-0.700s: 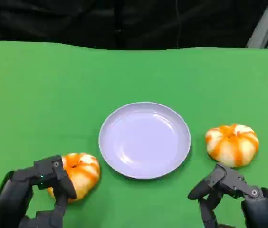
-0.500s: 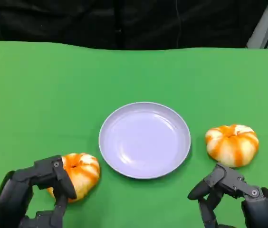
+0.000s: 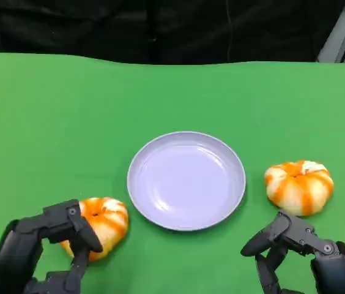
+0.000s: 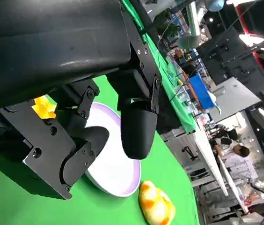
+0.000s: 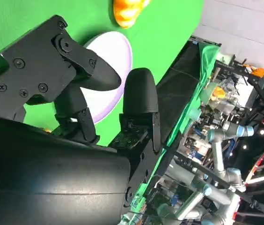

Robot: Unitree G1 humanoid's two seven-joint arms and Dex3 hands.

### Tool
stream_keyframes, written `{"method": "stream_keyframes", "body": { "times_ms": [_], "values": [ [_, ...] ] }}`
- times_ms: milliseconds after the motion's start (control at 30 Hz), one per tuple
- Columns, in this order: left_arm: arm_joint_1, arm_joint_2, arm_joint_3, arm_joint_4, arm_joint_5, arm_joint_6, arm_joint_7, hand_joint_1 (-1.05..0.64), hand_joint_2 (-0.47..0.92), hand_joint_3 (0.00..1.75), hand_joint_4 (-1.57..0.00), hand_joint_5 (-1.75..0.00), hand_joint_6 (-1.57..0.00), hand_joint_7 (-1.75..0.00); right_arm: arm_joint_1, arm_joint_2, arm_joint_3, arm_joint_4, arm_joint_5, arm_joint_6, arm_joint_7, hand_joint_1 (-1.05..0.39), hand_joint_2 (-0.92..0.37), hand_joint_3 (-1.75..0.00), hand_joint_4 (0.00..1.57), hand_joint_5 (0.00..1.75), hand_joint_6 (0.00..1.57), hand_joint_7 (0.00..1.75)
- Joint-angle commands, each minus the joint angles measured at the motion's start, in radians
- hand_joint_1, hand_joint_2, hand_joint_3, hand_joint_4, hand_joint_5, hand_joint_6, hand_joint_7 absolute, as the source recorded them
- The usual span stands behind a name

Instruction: Grasp the bread from the table and place it into the plate.

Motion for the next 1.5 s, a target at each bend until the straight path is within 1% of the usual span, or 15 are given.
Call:
{"method": "stream_keyframes", "body": {
  "times_ms": [33, 67, 133, 200, 367, 467, 533, 733, 900, 1133, 1367, 1400, 1433, 1467, 1500],
  "values": [
    [-0.007, 0.006, 0.012, 0.012, 0.020, -0.002, 0.011, -0.04, 0.67, 0.71, -0.69, -1.02, -0.82, -0.58, 0.003, -0.011, -0.007, 0.000, 0.009, 0.000, 0.003, -0.15, -0.41, -1.21, 0.80, 1.64, 0.72, 1.24],
    [-0.002, 0.006, 0.014, -0.001, 0.047, 0.019, 0.025, -0.05, 0.69, 0.65, -0.66, -0.96, -0.81, -0.49, 0.004, -0.011, -0.006, -0.002, 0.008, 0.002, 0.004, -0.15, -0.41, -1.21, 0.80, 1.64, 0.72, 1.24],
    [0.006, 0.009, 0.018, -0.025, 0.098, 0.051, 0.046, -0.14, 0.81, 0.31, -0.51, -0.72, -0.68, -0.20, 0.004, -0.012, -0.006, -0.004, 0.011, 0.004, 0.007, -0.15, -0.42, -1.21, 0.79, 1.64, 0.72, 1.24],
    [0.009, 0.019, 0.020, -0.034, 0.161, 0.064, 0.066, -0.22, 0.88, 0.15, -0.39, -0.60, -0.56, -0.06, 0.005, -0.011, -0.006, -0.005, 0.009, 0.005, 0.008, -0.15, -0.42, -1.20, 0.79, 1.64, 0.71, 1.24],
    [0.008, 0.050, 0.018, -0.048, 0.303, 0.091, 0.105, -0.41, 0.90, 0.03, -0.12, -0.48, -0.24, 0.00, 0.004, -0.012, -0.007, -0.003, 0.004, 0.003, 0.007, -0.15, -0.42, -1.19, 0.79, 1.64, 0.72, 1.24],
    [-0.006, 0.073, 0.008, -0.051, 0.388, 0.125, 0.123, -0.48, 0.89, 0.01, -0.02, -0.46, -0.16, 0.00, 0.003, -0.014, -0.008, 0.004, 0.004, -0.006, 0.005, -0.15, -0.43, -1.18, 0.80, 1.64, 0.72, 1.24],
    [-0.014, 0.078, 0.003, -0.059, 0.428, 0.155, 0.134, -0.50, 0.89, 0.00, 0.00, -0.45, -0.14, 0.00, 0.006, -0.013, -0.007, 0.004, 0.005, -0.005, 0.005, -0.15, -0.43, -1.18, 0.80, 1.63, 0.72, 1.24],
    [-0.035, 0.093, -0.032, -0.108, 0.593, 0.278, 0.175, -0.59, 0.86, 0.00, -0.02, -0.47, -0.15, -0.01, 0.006, -0.014, -0.006, 0.006, 0.002, -0.006, 0.002, -0.15, -0.40, -1.23, 0.80, 1.61, 0.72, 1.25],
    [-0.037, 0.100, -0.057, -0.137, 0.646, 0.340, 0.190, -0.60, 0.87, 0.00, -0.04, -0.47, -0.15, 0.00, 0.004, -0.015, -0.006, 0.008, 0.003, -0.006, 0.003, -0.16, -0.43, -1.19, 0.80, 1.65, 0.71, 1.25],
    [-0.161, 0.131, -0.199, -0.150, 0.898, 0.616, 0.050, -0.54, 0.89, 0.00, -0.09, -0.43, -0.22, -0.02, -0.004, -0.009, 0.000, 0.010, -0.003, 0.002, 0.000, -0.15, -0.43, -1.19, 0.79, 1.64, 0.71, 1.25],
    [-0.322, 0.116, -0.341, 0.046, 1.043, 0.832, -0.026, -0.46, 0.92, 0.02, -0.38, -0.22, -0.36, -0.02, -0.004, -0.007, 0.004, 0.014, -0.002, -0.001, -0.003, -0.17, -0.41, -1.21, 0.80, 1.64, 0.72, 1.25],
    [-0.338, 0.116, -0.353, 0.071, 1.044, 0.847, -0.027, -0.41, 0.92, 0.02, -0.50, -0.21, -0.42, -0.02, -0.004, -0.007, 0.005, 0.015, -0.001, -0.002, -0.003, -0.16, -0.42, -1.21, 0.80, 1.63, 0.72, 1.25],
    [-0.356, 0.113, -0.358, 0.116, 1.029, 0.843, 0.001, -0.39, 0.92, 0.02, -0.54, -0.19, -0.44, -0.02, -0.004, -0.007, 0.006, 0.017, -0.002, -0.005, -0.005, -0.16, -0.42, -1.21, 0.80, 1.63, 0.72, 1.25],
    [-0.367, 0.111, -0.358, 0.154, 1.009, 0.826, 0.040, -0.30, 0.92, 0.02, -0.69, -0.50, -0.57, -0.04, -0.003, -0.007, 0.007, 0.017, -0.003, -0.007, -0.006, -0.16, -0.42, -1.20, 0.80, 1.63, 0.72, 1.25],
    [-0.374, 0.111, -0.355, 0.187, 0.986, 0.797, 0.089, -0.21, 0.92, 0.02, -0.72, -1.09, -0.78, -0.06, -0.002, -0.006, 0.008, 0.016, -0.004, -0.006, -0.007, -0.16, -0.42, -1.20, 0.80, 1.62, 0.72, 1.25]
  ]
}}
